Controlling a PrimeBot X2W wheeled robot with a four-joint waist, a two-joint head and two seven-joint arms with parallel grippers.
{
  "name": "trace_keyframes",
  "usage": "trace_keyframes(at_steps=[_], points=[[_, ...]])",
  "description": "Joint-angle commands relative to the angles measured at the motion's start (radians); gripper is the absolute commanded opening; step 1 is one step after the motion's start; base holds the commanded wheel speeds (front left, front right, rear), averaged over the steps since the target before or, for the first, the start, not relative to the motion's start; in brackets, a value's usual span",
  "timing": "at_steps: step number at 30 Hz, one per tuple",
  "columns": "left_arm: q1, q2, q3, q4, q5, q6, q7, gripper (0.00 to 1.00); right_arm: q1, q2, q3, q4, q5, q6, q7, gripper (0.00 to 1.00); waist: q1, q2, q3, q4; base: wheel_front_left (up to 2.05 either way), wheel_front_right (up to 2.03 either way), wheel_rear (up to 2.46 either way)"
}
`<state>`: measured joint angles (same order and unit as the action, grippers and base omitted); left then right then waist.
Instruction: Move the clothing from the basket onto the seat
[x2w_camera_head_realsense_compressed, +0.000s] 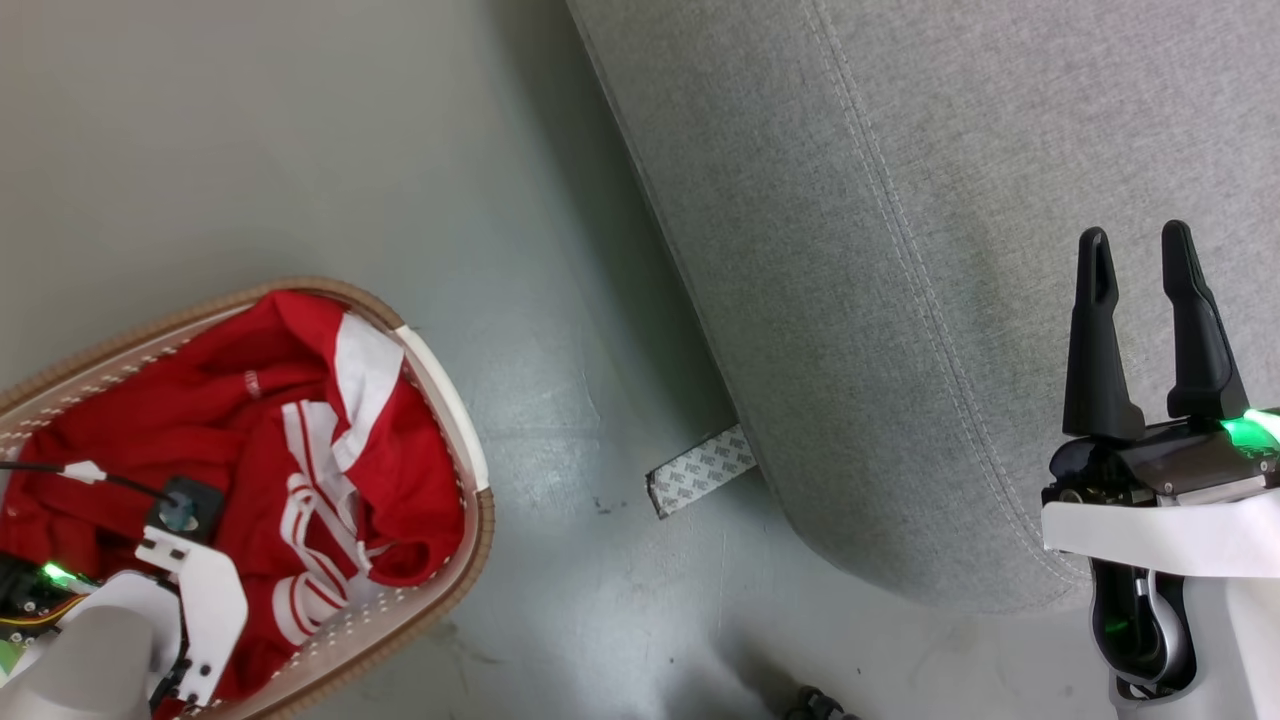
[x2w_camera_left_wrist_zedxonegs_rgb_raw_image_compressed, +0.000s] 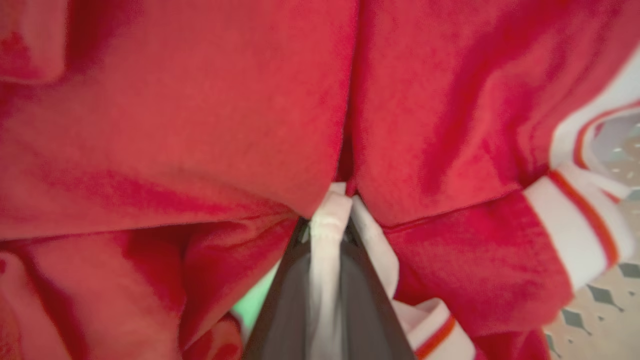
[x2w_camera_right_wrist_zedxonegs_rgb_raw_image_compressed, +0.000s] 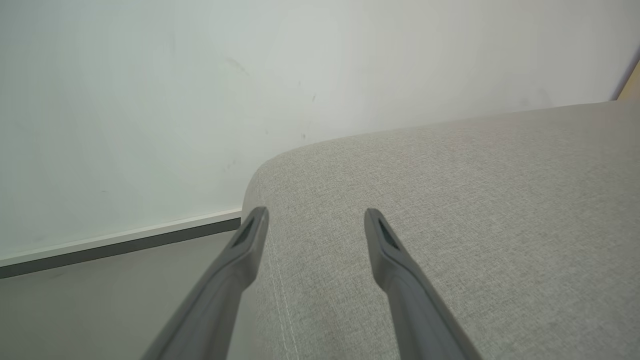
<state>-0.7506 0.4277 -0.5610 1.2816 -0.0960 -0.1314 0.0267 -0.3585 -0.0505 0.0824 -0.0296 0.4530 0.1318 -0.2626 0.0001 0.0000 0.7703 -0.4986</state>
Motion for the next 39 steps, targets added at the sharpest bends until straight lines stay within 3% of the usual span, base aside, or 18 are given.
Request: trace_keyframes(at_steps=[1,10,21,25,34,39], points=[[0.007,-0.001,-0.003,0.003,-0.025,0.002,-0.014,0.0,-0.014,0.0,-0.005,0.005,0.0,-0.002,-0.003,1.0,-0.0001,0.0,-0.009,0.003,0.0,0.0,0.0],[0.054,-0.064,-0.005,0.005,-0.087,0.002,-0.115,0.0,0.013,0.0,-0.017,0.026,-0.042,-0.002,-0.003,1.0,-0.0001,0.0,-0.143,0.068,0.0,0.0,0.0],[0.113,-0.224,-0.028,-0.035,-0.248,0.002,-0.256,0.0,0.069,-0.001,-0.036,0.087,-0.151,-0.002,-0.003,1.0,-0.0001,0.0,-0.406,0.242,0.0,0.0,0.0],[0.142,-0.257,-0.059,-0.073,-0.312,0.002,-0.274,0.0,0.103,-0.001,-0.04,0.107,-0.187,-0.002,-0.003,1.0,-0.0001,0.0,-0.488,0.306,0.0,0.0,0.0],[0.193,-0.271,-0.113,-0.169,-0.403,0.002,-0.291,0.0,0.17,-0.001,-0.035,0.131,-0.157,-0.002,-0.003,1.0,-0.0001,0.0,-0.624,0.404,0.0,0.0,0.0],[0.209,-0.259,-0.096,-0.297,-0.417,0.002,-0.292,0.0,0.207,-0.001,-0.038,0.139,-0.169,-0.002,-0.003,1.0,-0.0001,0.0,-0.689,0.459,0.0,0.0,0.0]])
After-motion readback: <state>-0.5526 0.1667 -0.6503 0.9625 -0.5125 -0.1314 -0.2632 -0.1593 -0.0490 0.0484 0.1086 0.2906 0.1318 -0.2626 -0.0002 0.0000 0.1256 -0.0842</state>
